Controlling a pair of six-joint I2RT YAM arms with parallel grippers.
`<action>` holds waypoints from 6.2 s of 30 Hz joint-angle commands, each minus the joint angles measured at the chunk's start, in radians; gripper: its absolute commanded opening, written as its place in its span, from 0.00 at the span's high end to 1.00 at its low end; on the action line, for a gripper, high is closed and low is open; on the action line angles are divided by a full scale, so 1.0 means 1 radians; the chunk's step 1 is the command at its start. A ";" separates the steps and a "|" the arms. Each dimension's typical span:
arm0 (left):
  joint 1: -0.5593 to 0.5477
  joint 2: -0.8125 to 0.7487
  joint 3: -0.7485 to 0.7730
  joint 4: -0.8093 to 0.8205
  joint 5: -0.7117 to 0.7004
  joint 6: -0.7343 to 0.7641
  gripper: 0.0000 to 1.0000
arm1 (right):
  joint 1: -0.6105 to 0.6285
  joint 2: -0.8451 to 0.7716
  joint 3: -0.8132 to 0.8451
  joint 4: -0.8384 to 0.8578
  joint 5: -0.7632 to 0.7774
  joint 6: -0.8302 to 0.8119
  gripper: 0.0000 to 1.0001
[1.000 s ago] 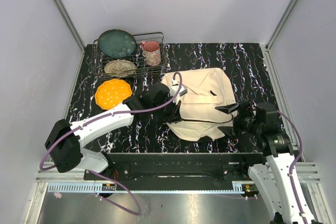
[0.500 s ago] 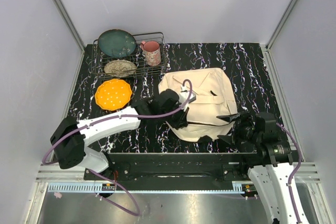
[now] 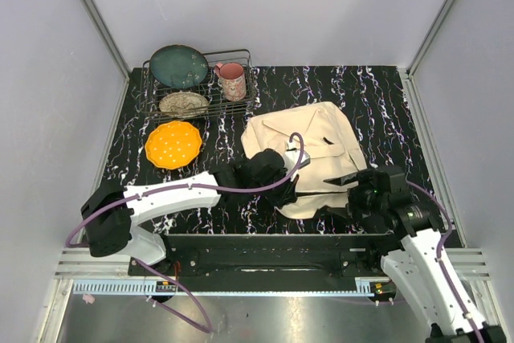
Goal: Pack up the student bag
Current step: Zip the student bag at the center of the board, then unzip the student bag at the center of the board.
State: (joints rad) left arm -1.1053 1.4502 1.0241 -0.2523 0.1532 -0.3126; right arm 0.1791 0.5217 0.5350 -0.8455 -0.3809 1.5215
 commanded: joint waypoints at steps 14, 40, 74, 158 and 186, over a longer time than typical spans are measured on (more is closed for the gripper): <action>-0.014 -0.105 -0.032 0.068 -0.030 -0.013 1.00 | 0.453 0.431 -0.006 0.514 0.350 0.215 0.38; 0.298 -0.028 -0.148 -0.074 -0.081 0.070 1.00 | 0.488 -0.281 -0.132 -0.116 0.657 0.137 1.00; 0.400 -0.277 -0.209 0.079 0.178 0.014 0.24 | 0.488 0.056 -0.205 0.486 0.401 -0.015 0.61; 0.294 0.714 0.771 -0.044 0.445 -0.034 0.37 | -0.076 0.268 0.008 0.169 0.298 -0.672 0.13; 0.286 0.714 0.719 -0.019 0.460 -0.051 0.61 | -0.078 0.241 -0.017 0.169 0.295 -0.664 0.13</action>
State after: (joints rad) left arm -0.8169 2.1899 1.7557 -0.2886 0.5846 -0.3782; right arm 0.1055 0.7761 0.5213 -0.6998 -0.0731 0.8536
